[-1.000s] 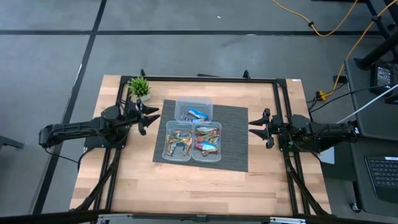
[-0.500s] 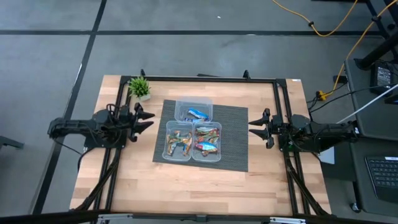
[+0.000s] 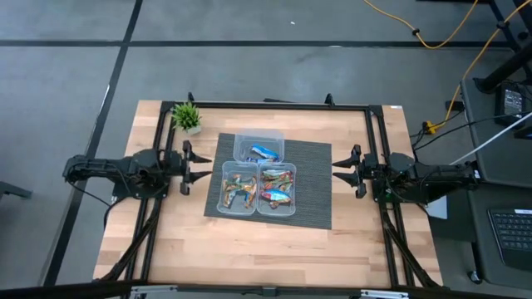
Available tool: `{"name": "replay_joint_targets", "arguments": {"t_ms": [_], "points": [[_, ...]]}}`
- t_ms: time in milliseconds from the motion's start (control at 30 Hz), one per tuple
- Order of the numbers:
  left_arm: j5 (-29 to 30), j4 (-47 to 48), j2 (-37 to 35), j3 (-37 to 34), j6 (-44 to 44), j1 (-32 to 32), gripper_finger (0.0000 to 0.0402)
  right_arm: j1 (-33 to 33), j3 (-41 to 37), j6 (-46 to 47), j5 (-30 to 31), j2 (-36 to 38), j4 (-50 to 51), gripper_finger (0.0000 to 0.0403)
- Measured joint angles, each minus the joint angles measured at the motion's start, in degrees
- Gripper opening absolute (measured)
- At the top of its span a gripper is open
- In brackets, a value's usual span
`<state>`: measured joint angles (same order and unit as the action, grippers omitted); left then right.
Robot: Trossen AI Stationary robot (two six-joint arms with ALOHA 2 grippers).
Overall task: Pick and place Granola Bars by type
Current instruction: Return to Home Position
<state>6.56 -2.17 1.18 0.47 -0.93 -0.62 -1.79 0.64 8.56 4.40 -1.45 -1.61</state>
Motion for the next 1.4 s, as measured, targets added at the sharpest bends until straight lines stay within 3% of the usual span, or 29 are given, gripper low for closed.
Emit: {"name": "replay_joint_targets", "arguments": {"t_ms": [200,1400], "points": [[-1.13,0.37,1.60,0.07,9.69,0.00,0.0182,0.01,0.00,0.00,0.01,0.00,-0.02,0.0169],[-1.26,0.69,1.70,0.09,9.19,0.00,0.0180,-0.01,0.00,0.00,0.01,0.00,0.00,0.0169]]}}
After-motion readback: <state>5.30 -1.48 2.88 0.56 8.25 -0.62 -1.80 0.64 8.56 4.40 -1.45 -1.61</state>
